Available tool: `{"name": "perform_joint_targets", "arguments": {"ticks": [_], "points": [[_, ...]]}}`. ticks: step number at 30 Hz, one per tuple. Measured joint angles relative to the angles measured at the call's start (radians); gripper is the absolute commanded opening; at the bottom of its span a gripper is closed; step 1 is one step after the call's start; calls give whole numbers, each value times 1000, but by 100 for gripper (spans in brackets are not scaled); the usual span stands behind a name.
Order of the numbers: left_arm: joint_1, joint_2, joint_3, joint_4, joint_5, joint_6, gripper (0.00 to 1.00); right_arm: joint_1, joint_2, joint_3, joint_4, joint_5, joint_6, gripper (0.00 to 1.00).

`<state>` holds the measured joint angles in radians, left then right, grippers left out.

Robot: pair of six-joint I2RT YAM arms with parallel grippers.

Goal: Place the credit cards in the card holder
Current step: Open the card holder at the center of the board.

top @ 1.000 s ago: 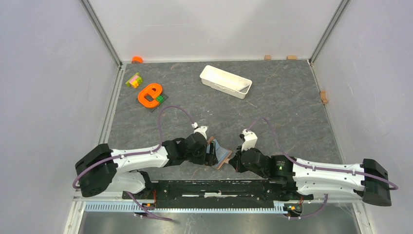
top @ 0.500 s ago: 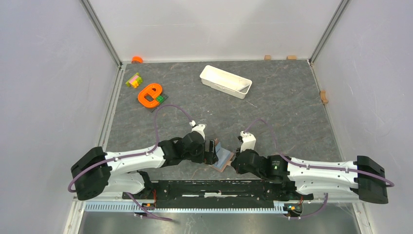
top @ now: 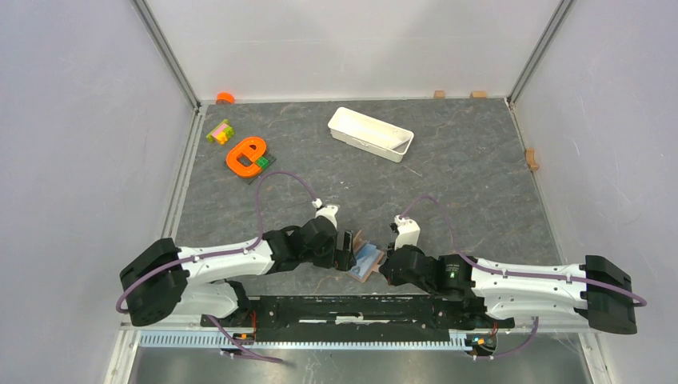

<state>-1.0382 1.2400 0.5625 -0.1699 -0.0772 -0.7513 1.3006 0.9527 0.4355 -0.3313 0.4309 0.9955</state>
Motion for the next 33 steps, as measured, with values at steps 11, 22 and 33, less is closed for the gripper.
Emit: {"name": "perform_joint_targets", "arguments": {"ticks": [11,22,33], "points": [[5,-20,0,-66,-158,1,81,0,6,0,-39,27,12,0],[99,-1,-20,6,-74,17,67,-25,51,-4,-47,42,-16,0],[203,62,-52,168,177,100,49,-208,52,-23,37,-91,-214,0]]}}
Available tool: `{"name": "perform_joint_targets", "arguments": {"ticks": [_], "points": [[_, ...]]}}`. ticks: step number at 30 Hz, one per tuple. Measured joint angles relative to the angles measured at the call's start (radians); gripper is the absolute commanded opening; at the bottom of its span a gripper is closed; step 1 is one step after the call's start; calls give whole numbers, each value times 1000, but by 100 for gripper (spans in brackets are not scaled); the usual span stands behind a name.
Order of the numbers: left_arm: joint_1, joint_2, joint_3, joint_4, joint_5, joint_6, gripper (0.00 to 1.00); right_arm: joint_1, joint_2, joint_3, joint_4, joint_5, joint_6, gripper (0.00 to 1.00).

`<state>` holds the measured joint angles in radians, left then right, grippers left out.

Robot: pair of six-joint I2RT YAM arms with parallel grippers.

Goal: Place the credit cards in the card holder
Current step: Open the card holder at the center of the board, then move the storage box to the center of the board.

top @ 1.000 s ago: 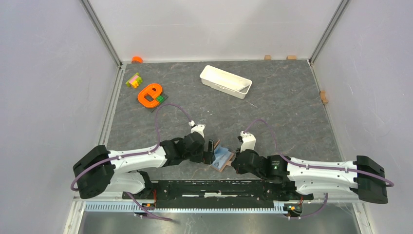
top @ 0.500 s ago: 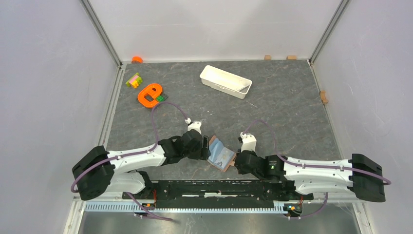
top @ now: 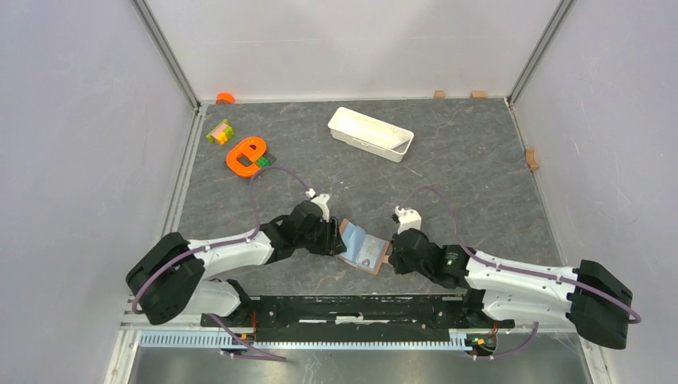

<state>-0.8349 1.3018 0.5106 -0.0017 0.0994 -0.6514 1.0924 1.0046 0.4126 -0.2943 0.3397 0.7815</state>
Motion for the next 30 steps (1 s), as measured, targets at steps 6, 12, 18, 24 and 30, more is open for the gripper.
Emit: {"name": "perform_joint_targets", "arguments": {"ticks": [6,12,18,24,30], "points": [[43,45,0,34,60,24,8,-77,5,0,0,-53,-72,15],[52,20,-23,106,100,13,2,-229,55,67,-65,-79,-175,56],[53,-70,-106,131,80,-72,2,-434,168,327,-114,-111,-319,64],[53,-98,-119,131,52,-136,2,-617,395,621,-84,-167,-382,56],[53,-95,-134,155,48,-199,2,-724,589,767,-12,-230,-302,46]]}}
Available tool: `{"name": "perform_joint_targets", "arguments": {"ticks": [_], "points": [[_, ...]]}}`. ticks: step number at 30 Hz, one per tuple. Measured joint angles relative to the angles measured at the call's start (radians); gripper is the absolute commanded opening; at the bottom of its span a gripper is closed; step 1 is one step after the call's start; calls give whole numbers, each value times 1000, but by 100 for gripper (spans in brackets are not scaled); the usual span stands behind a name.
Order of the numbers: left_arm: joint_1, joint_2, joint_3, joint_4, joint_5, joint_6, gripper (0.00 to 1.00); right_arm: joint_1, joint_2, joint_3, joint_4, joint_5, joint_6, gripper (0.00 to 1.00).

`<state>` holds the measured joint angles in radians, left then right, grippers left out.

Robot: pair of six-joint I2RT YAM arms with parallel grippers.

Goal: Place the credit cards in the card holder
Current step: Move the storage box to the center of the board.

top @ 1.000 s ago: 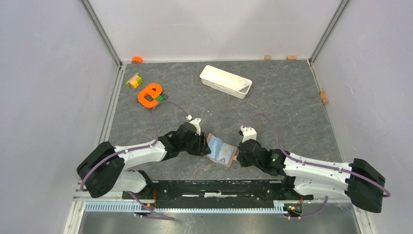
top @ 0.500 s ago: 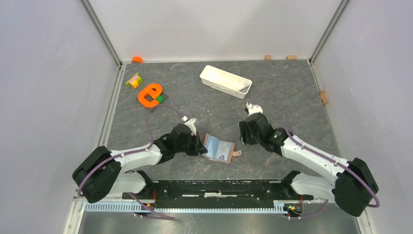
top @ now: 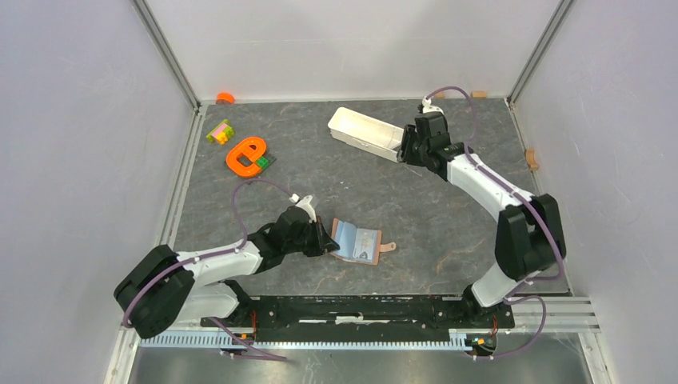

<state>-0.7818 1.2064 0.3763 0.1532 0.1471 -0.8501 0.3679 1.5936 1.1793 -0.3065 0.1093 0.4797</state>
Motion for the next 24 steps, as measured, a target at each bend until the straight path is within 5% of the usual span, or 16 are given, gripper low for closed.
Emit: {"name": "perform_joint_targets", "arguments": {"ticks": [9,24], "points": [[1,26,-1,14,-14,-19,2,-19,179,42,85,61,181,42],[31,45,29,-13,10,7,2,-44,293,138,111,125,193,41]]}}
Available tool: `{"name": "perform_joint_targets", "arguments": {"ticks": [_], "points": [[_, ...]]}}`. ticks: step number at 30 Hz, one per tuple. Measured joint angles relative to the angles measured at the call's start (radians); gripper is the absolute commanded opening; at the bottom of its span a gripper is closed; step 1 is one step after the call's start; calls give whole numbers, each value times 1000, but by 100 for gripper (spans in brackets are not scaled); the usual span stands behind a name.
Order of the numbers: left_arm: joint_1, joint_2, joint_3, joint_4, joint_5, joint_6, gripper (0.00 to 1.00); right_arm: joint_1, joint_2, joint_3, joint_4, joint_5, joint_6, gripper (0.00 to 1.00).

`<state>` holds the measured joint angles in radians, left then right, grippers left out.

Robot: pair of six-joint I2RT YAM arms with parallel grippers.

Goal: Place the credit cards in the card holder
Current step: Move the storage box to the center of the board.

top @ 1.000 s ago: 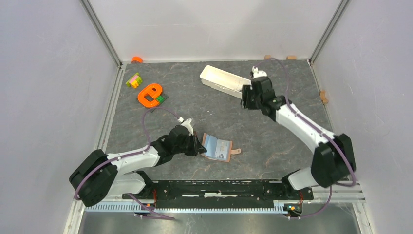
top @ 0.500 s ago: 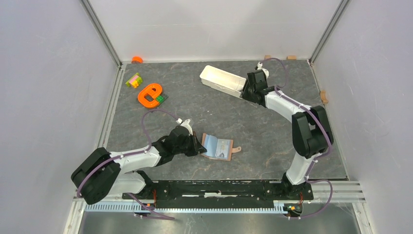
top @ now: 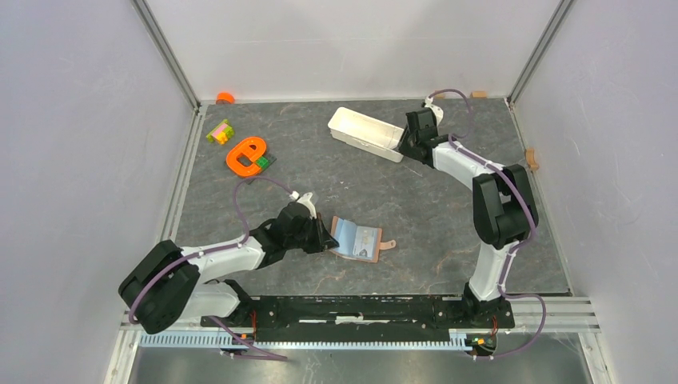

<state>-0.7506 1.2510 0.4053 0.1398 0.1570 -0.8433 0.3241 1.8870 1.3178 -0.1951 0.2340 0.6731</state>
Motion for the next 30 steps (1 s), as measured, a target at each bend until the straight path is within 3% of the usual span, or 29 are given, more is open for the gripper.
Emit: {"name": "perform_joint_targets", "arguments": {"ticks": [14,27,30], "points": [[32,10,11,-12,19,20,2,-25,111,103,-22,34,-16,28],[49,10,11,-19,29,23,2,-39,140,132,-58,25,-119,1],[51,10,11,-19,30,24,2,-49,142,140,-66,2,-166,0]]}}
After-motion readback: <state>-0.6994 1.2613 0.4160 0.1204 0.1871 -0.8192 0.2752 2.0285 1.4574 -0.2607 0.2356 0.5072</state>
